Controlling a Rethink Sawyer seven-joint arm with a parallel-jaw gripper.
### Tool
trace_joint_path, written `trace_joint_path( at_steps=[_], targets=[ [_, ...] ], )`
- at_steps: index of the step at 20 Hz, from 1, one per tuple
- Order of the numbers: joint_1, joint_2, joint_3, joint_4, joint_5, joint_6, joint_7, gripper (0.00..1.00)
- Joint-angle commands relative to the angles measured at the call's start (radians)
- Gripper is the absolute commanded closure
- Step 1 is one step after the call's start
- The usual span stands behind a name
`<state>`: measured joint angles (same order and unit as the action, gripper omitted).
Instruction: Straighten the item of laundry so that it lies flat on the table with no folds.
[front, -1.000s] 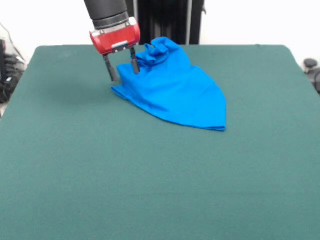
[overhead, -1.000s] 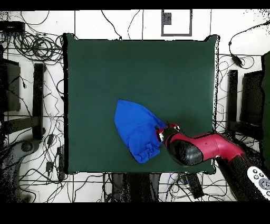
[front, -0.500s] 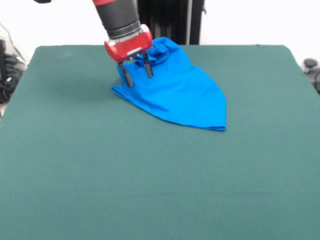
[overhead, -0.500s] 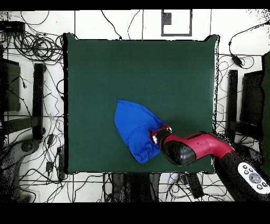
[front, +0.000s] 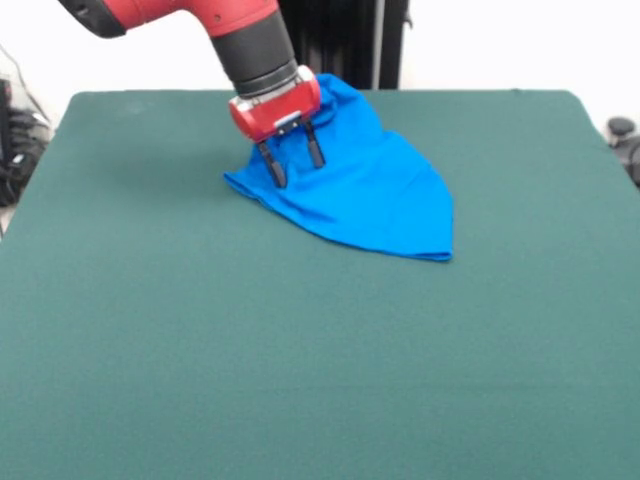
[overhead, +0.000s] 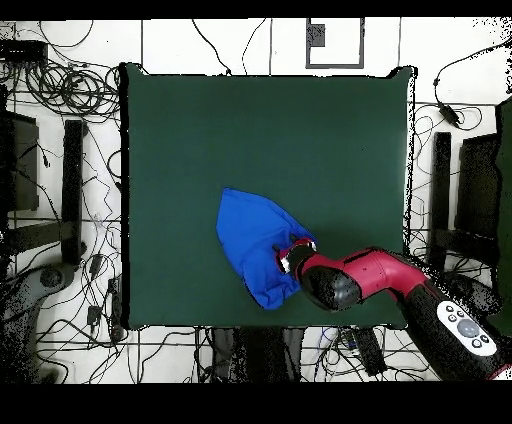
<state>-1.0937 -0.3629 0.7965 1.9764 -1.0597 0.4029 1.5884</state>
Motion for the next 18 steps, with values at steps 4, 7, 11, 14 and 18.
trace_joint_path(
  at_steps=[4, 7, 11, 14, 18],
  targets=[
    [0.036, 0.048, 0.036, -0.109, -0.044, 0.079, -0.301, 0.00],
    [0.034, 0.047, 0.036, -0.111, -0.044, 0.072, -0.288, 0.00],
    [0.018, 0.102, 0.014, -0.139, -0.084, 0.038, -0.298, 0.00],
    [-0.005, 0.120, 0.029, -0.134, -0.087, 0.020, -0.307, 0.00],
    [-0.010, 0.124, 0.032, -0.132, -0.098, 0.002, -0.288, 0.00]
  ],
)
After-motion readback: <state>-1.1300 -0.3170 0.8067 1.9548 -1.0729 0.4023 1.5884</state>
